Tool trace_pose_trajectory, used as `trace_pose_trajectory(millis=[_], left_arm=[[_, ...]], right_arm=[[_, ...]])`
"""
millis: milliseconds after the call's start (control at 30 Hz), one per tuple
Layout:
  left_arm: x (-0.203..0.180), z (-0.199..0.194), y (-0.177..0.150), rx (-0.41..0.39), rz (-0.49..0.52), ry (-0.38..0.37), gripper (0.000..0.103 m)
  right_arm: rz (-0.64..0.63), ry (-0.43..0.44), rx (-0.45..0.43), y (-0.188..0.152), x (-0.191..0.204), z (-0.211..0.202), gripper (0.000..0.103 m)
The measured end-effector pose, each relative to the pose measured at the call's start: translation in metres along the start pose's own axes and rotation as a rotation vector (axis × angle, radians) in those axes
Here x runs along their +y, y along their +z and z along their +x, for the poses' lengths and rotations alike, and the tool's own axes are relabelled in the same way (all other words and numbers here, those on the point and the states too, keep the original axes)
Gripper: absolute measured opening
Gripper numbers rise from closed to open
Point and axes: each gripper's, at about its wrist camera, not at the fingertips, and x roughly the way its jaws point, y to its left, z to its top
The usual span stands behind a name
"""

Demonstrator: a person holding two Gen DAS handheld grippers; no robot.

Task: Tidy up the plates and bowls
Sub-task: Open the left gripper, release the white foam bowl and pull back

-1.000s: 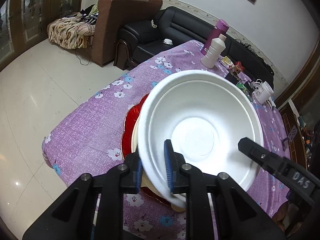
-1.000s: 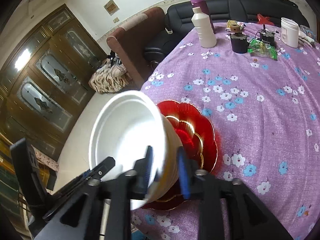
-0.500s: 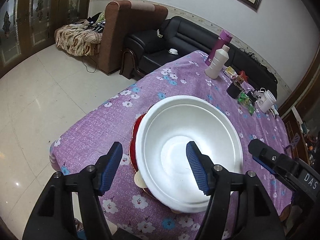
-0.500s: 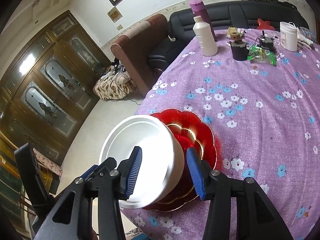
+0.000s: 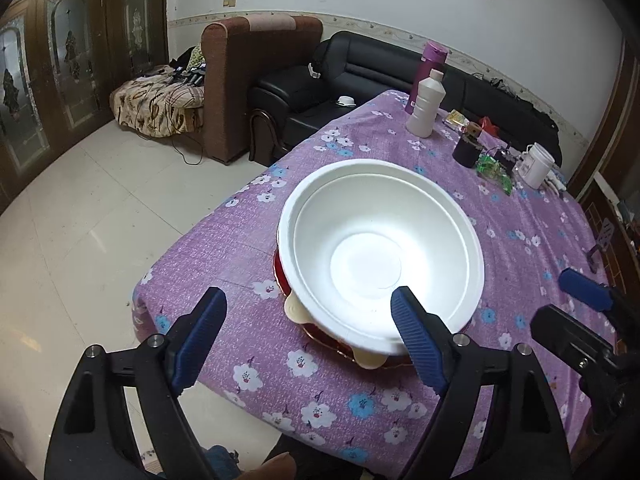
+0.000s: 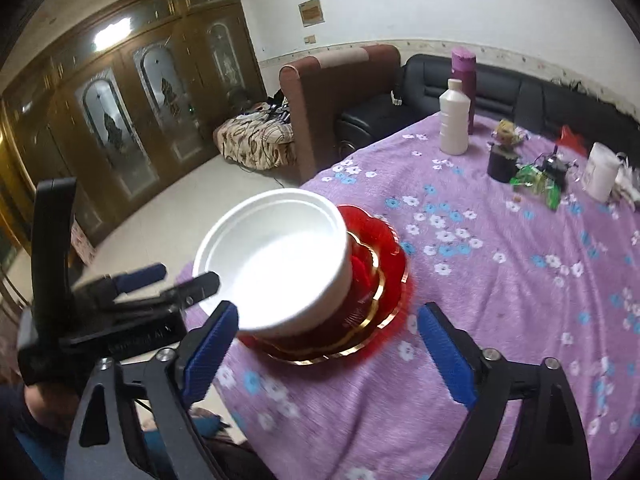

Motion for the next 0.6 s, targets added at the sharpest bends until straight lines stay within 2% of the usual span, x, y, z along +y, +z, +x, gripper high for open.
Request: trace_pose_trajectory(millis=[67, 233, 333, 400, 600], left_arm=[[-0.004, 0.001, -0.002, 0.008, 0.023, 0.006, 0.085], [-0.008, -0.001, -0.007, 0.008, 0.042, 0.006, 0.092], [-0.007, -0.002, -0.008, 0.005, 0.027, 0.002, 0.103], [-0.005, -0.004, -0.009, -0.017, 0.018, -0.007, 0.103], [-0.007, 0.004, -0.007, 0.018, 0.035, -0.003, 0.103]], right_arm=[[-0.025, -0.001, 0.003, -0.005, -0.001, -0.001, 0.102], [-0.132, -0.019, 0.02, -0.018, 0.007, -0.001, 0.102], [-0.173, -0.015, 0.024, -0.023, 0.014, -0.002, 0.102], [-0.184, -0.01, 0.026, -0.025, 0.016, -0.001, 0.102], [-0.214, -0.003, 0.041, -0.025, 0.022, 0.006, 0.102]])
